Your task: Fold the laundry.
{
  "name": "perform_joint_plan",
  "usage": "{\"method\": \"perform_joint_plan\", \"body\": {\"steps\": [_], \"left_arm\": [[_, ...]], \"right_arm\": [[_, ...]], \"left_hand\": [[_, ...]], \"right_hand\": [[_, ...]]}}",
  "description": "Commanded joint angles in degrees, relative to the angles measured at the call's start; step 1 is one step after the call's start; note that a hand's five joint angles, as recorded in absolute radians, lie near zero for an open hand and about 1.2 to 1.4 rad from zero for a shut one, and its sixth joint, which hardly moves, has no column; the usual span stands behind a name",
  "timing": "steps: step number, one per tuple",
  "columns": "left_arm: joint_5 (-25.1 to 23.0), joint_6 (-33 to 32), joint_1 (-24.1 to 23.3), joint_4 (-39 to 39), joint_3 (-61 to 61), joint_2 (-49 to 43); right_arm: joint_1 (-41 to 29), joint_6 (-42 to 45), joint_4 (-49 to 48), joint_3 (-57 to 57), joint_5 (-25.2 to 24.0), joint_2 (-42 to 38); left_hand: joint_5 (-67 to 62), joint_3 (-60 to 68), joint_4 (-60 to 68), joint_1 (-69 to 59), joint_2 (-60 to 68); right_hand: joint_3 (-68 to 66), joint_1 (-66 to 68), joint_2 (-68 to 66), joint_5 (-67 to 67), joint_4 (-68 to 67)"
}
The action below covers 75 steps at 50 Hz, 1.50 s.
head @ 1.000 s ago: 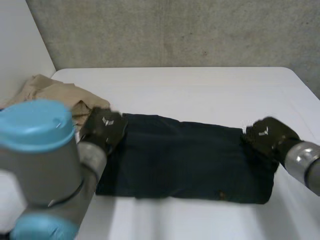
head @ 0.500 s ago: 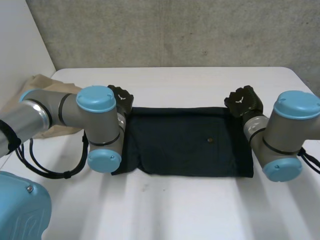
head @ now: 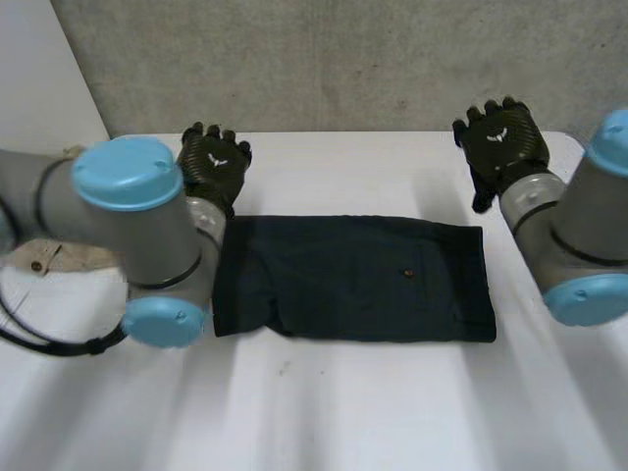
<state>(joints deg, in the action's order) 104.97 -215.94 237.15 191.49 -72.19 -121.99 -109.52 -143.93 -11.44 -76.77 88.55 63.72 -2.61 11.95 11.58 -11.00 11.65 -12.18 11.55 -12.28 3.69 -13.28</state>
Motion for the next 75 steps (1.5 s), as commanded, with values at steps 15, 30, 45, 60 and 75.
{"method": "perform_joint_plan", "body": {"steps": [15,30,45,60,75], "left_arm": [[-6.88,19.24,0.77,-2.0,-27.66,9.77],[-6.79,18.89,4.02,2.75,-22.04,1.32],[-5.39,13.97,7.36,3.1,-17.99,-0.09],[-4.77,9.31,7.19,7.32,-19.66,0.18],[-4.07,6.76,4.38,7.14,-23.0,6.76]], "right_arm": [[7.74,-11.45,2.93,-31.06,-13.14,11.86],[7.74,-11.81,-2.71,-33.0,-13.05,8.52],[7.31,-11.55,-4.12,-33.09,-12.96,6.86],[7.22,-10.85,-6.67,-32.22,-12.52,4.13],[7.65,-9.71,-9.04,-31.6,-12.09,3.6]], "left_hand": [[-13.42,14.08,14.44,-15.02,14.38],[-59.43,60.1,60.46,-61.04,60.39],[-67.39,68.05,68.42,-69.0,68.35],[-20.04,20.7,21.07,-21.65,21.0],[-10.56,11.22,11.59,-12.16,11.52]], "right_hand": [[-11.19,11.83,-11.09,9.69,-10.09],[-10.18,10.82,-10.08,8.68,-9.08],[-11.52,12.16,-11.42,10.02,-10.42],[-19.93,20.57,-19.83,18.43,-18.83],[-67.81,68.45,-67.71,66.31,-66.71]]}}
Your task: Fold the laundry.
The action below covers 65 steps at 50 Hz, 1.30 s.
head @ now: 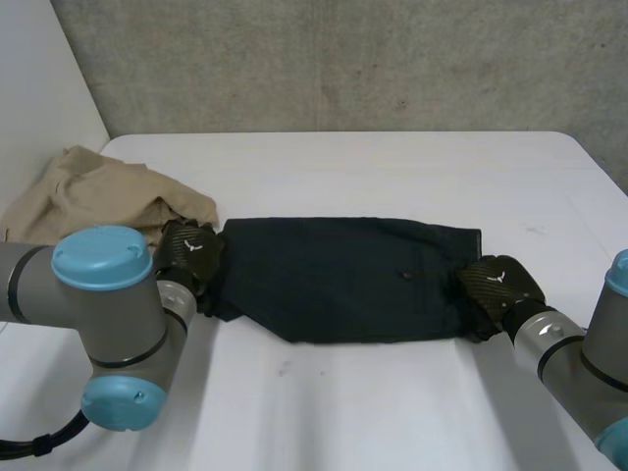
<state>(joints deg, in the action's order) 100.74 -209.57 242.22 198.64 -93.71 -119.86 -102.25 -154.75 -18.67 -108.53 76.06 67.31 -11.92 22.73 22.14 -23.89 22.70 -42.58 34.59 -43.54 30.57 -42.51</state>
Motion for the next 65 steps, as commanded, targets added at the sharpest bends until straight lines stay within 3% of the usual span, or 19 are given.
{"method": "perform_joint_plan", "body": {"steps": [1,7,15,19,25,33,38,42,44,45,46,50,57,60,65], "left_arm": [[0.16,0.39,-0.69,0.0,-1.82,5.67],[0.07,0.48,-0.96,0.0,-2.96,9.46],[0.07,1.53,-1.4,-0.09,-4.9,12.27],[-0.02,2.41,-1.57,-0.09,-5.16,12.89],[-0.1,3.73,-2.1,-0.09,-4.38,12.89],[-0.19,7.42,-5.61,0.09,-0.6,12.8],[0.07,10.05,-7.37,0.17,2.47,12.54],[0.16,11.73,-8.51,0.17,4.85,12.1],[0.16,12.52,-9.22,0.09,6.34,11.84],[0.16,12.78,-9.39,0.17,6.79,11.66],[0.25,13.22,-9.74,0.17,7.83,10.97],[0.25,14.45,-10.62,0.09,10.47,9.73],[0.07,16.38,-13.69,-0.96,15.65,6.75],[-0.1,17.0,-15.45,-2.37,18.2,4.55],[-0.89,19.46,-17.92,-5.53,22.51,0.24]], "right_arm": [[0.47,1.64,-1.72,0.07,0.57,0.11],[4.51,8.31,-0.05,-1.33,2.6,1.86],[18.64,26.66,6.97,-1.95,1.72,6.7],[20.43,34.07,8.82,1.3,2.86,7.75],[10.86,36.37,9.44,6.66,2.43,9.6],[-8.12,36.28,8.21,11.14,1.54,9.42],[-20.25,36.54,6.72,11.68,-3.62,3.64],[-22.2,35.93,7.33,12.03,-7.24,-0.94],[-22.56,34.53,7.16,11.85,-8.74,-2.09],[-22.56,33.56,7.07,11.85,-8.83,-2.09],[-22.3,30.68,6.81,11.76,-8.91,-2.0],[-19.05,17.5,6.63,12.46,-9.01,0.62],[-7.2,-15.53,9.95,13.17,-9.0,13.1],[-3.24,-20.4,15.13,14.13,-9.0,14.17],[1.96,-19.02,21.39,15.36,-8.92,13.82]], "left_hand": [[-1.08,0.27,0.86,0.89,0.3],[-0.24,-0.57,0.02,1.73,-0.54],[1.77,-2.59,-1.99,3.74,-2.55],[2.28,-3.1,-2.5,4.25,-3.06],[5.81,-6.62,-6.03,7.78,-6.59],[8.67,-9.49,-8.9,10.64,-9.45],[8.67,-9.49,-8.9,10.64,-9.45],[8.67,-9.49,-8.89,10.64,-9.45],[8.51,-9.32,-8.73,10.48,-9.29],[8.51,-9.32,-8.73,10.48,-9.29],[8.51,-9.32,-8.73,10.48,-9.29],[8.51,-9.32,-8.73,10.48,-9.29],[8.51,-9.32,-8.73,10.48,-9.29],[8.34,-9.16,-8.56,10.31,-9.12],[8.34,-9.15,-8.56,10.31,-9.12]], "right_hand": [[-37.42,45.41,-36.46,39.43,-37.49],[-37.42,45.41,-36.46,39.43,-37.49],[-37.42,45.41,-36.46,39.43,-37.49],[-37.42,45.41,-36.46,39.43,-37.49],[-37.42,45.41,-36.46,39.43,-37.49],[-37.42,45.41,-36.46,39.43,-37.49],[-37.42,45.41,-36.46,39.43,-37.49],[-37.42,45.41,-36.46,39.43,-37.49],[-30.15,38.14,-29.19,32.16,-30.22],[-20.26,28.24,-19.29,22.26,-20.32],[-0.84,8.83,0.13,2.85,-0.9],[30.42,-22.43,31.38,-28.41,30.35],[32.58,-24.59,33.54,-30.57,32.51],[32.58,-24.59,33.54,-30.57,32.51],[32.58,-24.59,33.54,-30.57,32.51]]}}
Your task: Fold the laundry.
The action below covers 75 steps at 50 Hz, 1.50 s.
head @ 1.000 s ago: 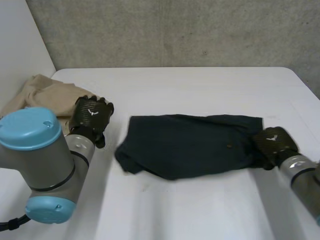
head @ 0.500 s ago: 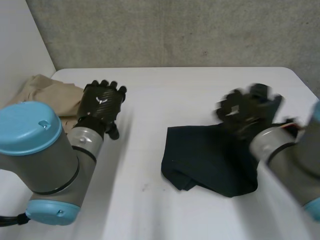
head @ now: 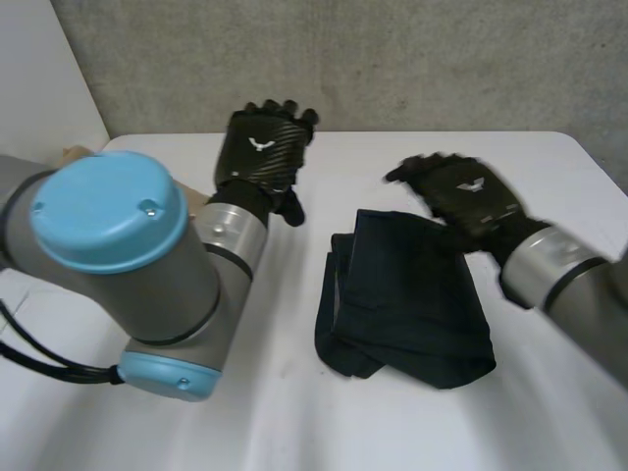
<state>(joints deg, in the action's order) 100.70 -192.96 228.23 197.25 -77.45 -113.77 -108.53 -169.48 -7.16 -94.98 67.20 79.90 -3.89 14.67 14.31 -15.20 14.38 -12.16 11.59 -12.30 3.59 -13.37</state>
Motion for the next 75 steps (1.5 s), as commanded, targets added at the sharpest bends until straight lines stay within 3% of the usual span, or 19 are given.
{"method": "perform_joint_plan", "body": {"steps": [1,7,16,26,33,44,49,54,61,67,75], "left_arm": [[-1.73,3.89,-4.71,-5.28,8.0,-7.59],[-6.65,7.15,-6.92,-11.08,16.26,-15.95],[-6.57,7.33,-7.18,-16.8,23.22,-23.16],[-2.53,6.8,-6.92,-23.83,22.52,-25.98],[4.58,5.75,-6.92,-25.86,20.85,-25.54],[4.77,5.49,-7.53,-26.03,20.41,-25.71],[4.68,5.75,-7.62,-26.03,20.32,-24.75],[4.59,6.1,-7.53,-25.86,19.79,-18.88],[4.5,6.1,-7.09,-24.37,16.54,-9.9],[0.73,6.01,-6.57,-21.73,10.22,-0.67],[-4.37,6.28,-4.55,-20.5,1.08,8.47]], "right_arm": [[8.42,-3.85,10.06,1.99,0.03,1.05],[8.43,-1.12,10.32,5.33,0.47,-6.15],[8.34,1.16,10.85,7.18,0.03,-13.27],[6.94,8.19,10.33,6.03,-0.67,-17.23],[5.88,10.74,8.93,6.03,-0.49,-19.42],[5.52,15.32,6.02,6.12,-0.05,-21.89],[5.79,14.79,5.93,6.21,-0.14,-20.58],[6.14,12.78,5.23,5.33,0.12,-14.17],[7.89,-1.96,2.51,1.82,2.92,-2.05],[14.74,-8.23,3.21,-2.75,7.59,5.52],[17.48,-8.67,9.17,-10.57,7.86,7.38]], "left_hand": [[0.31,-1.09,-0.73,1.62,-0.8],[-0.02,-0.76,-0.39,1.28,-0.46],[-2.04,1.26,1.62,-0.73,1.55],[-2.88,2.1,2.47,-1.57,2.39],[-2.88,2.1,2.47,-1.58,2.4],[-2.72,1.93,2.3,-1.41,2.23],[-2.21,1.43,1.8,-0.9,1.72],[-0.87,0.09,0.46,0.44,0.38],[0.82,-1.6,-1.23,2.12,-1.3],[1.83,-2.61,-2.24,3.13,-2.31],[2.16,-2.94,-2.58,3.47,-2.65]], "right_hand": [[2.16,-1.59,2.3,-3.59,3.37],[2.16,-1.59,2.3,-3.59,3.37],[2.16,-1.59,2.3,-3.59,3.37],[2.16,-1.59,2.3,-3.59,3.37],[2.16,-1.59,2.3,-3.59,3.37],[2.16,-1.59,2.3,-3.59,3.37],[2.16,-1.59,2.3,-3.59,3.37],[2.16,-1.59,2.3,-3.59,3.37],[2.16,-1.59,2.3,-3.59,3.37],[2.16,-1.59,2.3,-3.59,3.37],[2.16,-1.59,2.3,-3.59,3.37]]}}
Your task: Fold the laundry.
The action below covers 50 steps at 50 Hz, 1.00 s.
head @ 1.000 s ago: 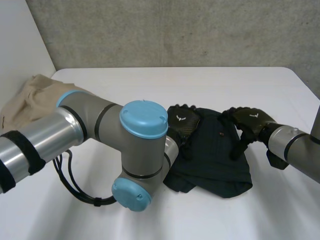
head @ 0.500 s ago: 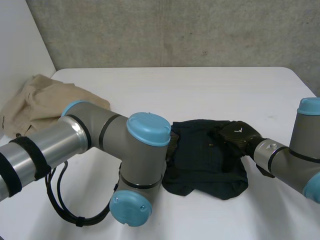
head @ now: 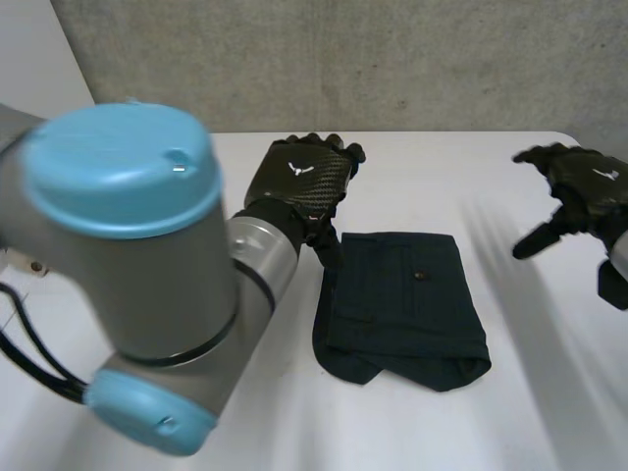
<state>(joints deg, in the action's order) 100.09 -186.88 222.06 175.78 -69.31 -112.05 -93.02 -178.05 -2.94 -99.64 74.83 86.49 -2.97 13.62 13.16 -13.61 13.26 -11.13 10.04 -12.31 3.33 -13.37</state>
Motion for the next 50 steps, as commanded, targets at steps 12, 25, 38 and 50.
{"method": "perform_joint_plan", "body": {"steps": [12,25,38,50], "left_arm": [[-4.38,0.2,3.2,5.79,-16.9,12.38],[-4.29,0.46,4.17,6.15,-18.14,12.47],[-4.29,0.47,4.26,7.55,-19.55,12.47],[-4.29,0.38,4.35,8.17,-19.72,12.38]], "right_arm": [[1.18,-1.07,2.42,-16.46,-1.88,-3.68],[-5.06,-7.58,-4.18,-13.66,-2.94,-14.24],[-7.26,-8.37,-10.15,-10.93,0.4,-17.58],[-7.7,-7.4,-12.97,-6.72,-0.04,-18.81]], "left_hand": [[1.57,-2.23,-1.76,2.22,-1.87],[1.57,-2.23,-1.76,2.22,-1.87],[1.57,-2.23,-1.76,2.22,-1.87],[1.57,-2.23,-1.76,2.22,-1.87]], "right_hand": [[1.13,-0.04,2.31,-3.33,3.37],[-4.83,5.92,-3.66,2.63,-2.59],[-32.34,33.43,-31.17,30.14,-30.1],[-68.87,69.96,-67.69,66.67,-66.63]]}}
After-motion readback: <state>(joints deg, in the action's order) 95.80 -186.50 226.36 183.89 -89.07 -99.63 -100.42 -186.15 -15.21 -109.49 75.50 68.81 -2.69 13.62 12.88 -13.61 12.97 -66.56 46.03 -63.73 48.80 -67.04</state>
